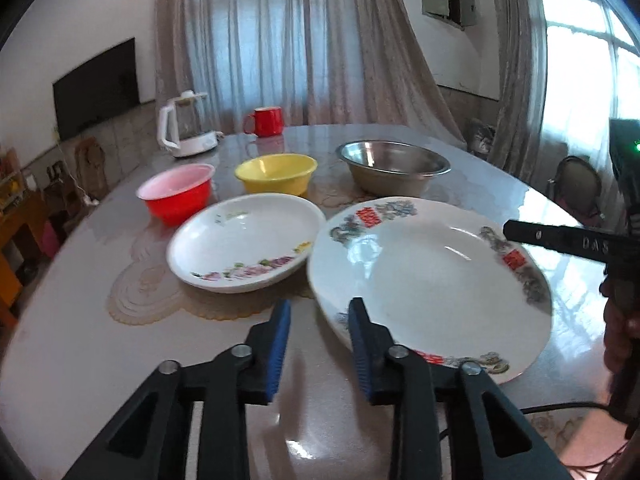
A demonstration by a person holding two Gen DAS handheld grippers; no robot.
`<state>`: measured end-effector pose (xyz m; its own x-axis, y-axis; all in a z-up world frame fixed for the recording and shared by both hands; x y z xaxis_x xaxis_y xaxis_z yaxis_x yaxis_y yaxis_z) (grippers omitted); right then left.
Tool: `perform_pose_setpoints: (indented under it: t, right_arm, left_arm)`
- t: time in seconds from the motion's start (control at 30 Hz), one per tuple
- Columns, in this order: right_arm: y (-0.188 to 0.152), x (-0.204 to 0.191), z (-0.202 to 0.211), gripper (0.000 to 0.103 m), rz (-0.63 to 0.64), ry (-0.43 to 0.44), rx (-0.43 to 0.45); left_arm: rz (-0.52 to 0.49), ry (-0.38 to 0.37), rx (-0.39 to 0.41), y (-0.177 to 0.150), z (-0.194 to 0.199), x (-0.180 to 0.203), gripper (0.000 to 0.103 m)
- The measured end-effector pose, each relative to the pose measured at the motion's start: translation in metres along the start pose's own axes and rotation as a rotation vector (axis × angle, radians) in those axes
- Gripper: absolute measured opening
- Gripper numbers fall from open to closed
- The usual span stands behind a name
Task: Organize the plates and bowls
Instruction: 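Lower the red-character plate onto the pink-rimmed plate and open both grippers, then reach both grippers to the rim of the pink-rose white plate and close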
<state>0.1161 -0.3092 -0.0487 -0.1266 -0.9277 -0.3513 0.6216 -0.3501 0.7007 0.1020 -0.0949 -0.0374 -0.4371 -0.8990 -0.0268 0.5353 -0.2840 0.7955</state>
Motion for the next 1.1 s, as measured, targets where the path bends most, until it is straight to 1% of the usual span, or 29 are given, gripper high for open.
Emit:
perform_pose_setpoints:
  t: [0.07, 0.17, 0.27, 0.37, 0.47, 0.53, 0.6, 0.63, 0.67, 0.73, 0.8, 0.9, 0.97, 1.0, 1.1]
  right_arm:
    - [-0.004, -0.003, 0.005, 0.027, 0.006, 0.002, -0.001]
    - [-0.008, -0.008, 0.007, 0.025, 0.024, 0.010, -0.004]
    - [-0.011, -0.011, 0.005, 0.023, 0.029, 0.004, -0.015]
    - [-0.013, -0.011, 0.005, 0.023, 0.014, 0.014, -0.019]
    - [-0.015, -0.012, 0.005, 0.023, 0.007, 0.028, -0.023]
    - [-0.017, -0.012, 0.005, 0.023, 0.004, 0.034, -0.024]
    - [-0.019, -0.014, 0.006, 0.023, 0.010, 0.029, -0.019]
    - [-0.019, -0.015, 0.006, 0.024, 0.017, 0.026, -0.018]
    - [-0.020, -0.016, 0.006, 0.024, 0.027, 0.019, -0.017]
    - [-0.021, -0.020, 0.006, 0.025, 0.045, 0.005, -0.018]
    - [-0.022, -0.023, 0.006, 0.027, 0.054, 0.001, -0.021]
    - [-0.024, -0.027, 0.006, 0.032, 0.056, -0.006, -0.026]
    - [-0.024, -0.030, 0.007, 0.041, 0.053, -0.018, -0.023]
    - [-0.024, -0.032, 0.007, 0.043, 0.052, -0.020, -0.023]
    - [-0.023, -0.038, 0.006, 0.043, 0.058, -0.017, -0.032]
  left_arm:
    - [-0.003, -0.023, -0.005, 0.000, -0.003, 0.004, 0.021]
    - [-0.047, -0.008, 0.004, 0.001, -0.005, 0.013, 0.021]
    - [-0.028, -0.041, -0.010, 0.005, -0.009, 0.011, 0.021]
    - [-0.034, -0.036, -0.012, 0.006, -0.009, 0.012, 0.021]
    - [-0.016, -0.039, -0.017, 0.006, -0.009, 0.009, 0.022]
    - [0.005, -0.036, -0.024, 0.005, -0.008, 0.006, 0.036]
    - [0.024, -0.016, -0.025, 0.004, -0.006, 0.001, 0.074]
    - [0.035, 0.002, -0.018, 0.002, -0.004, -0.002, 0.079]
    - [0.046, 0.006, -0.010, 0.001, -0.001, -0.006, 0.083]
    - [0.056, 0.005, -0.011, 0.000, 0.002, -0.011, 0.084]
    - [0.071, 0.019, -0.021, -0.001, 0.003, -0.019, 0.095]
    - [0.118, 0.034, -0.030, -0.006, 0.006, -0.033, 0.097]
    - [0.149, 0.033, -0.048, -0.008, 0.006, -0.042, 0.098]
    - [0.165, 0.039, -0.053, -0.009, 0.006, -0.047, 0.099]
    - [0.215, 0.071, -0.058, -0.011, 0.007, -0.064, 0.102]
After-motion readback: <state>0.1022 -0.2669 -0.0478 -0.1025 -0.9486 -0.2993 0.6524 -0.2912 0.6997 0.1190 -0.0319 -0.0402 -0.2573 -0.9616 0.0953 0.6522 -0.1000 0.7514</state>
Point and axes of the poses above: each gripper's, at about its wrist camera, not at the fingertips, and z roughly against the way its jaws point, x to its right, y to its top, the point moved 1 cm from there along -z, roughly the way its jaws point, and after that the axes turned 3 degrees about y, right-handed, at the moved point
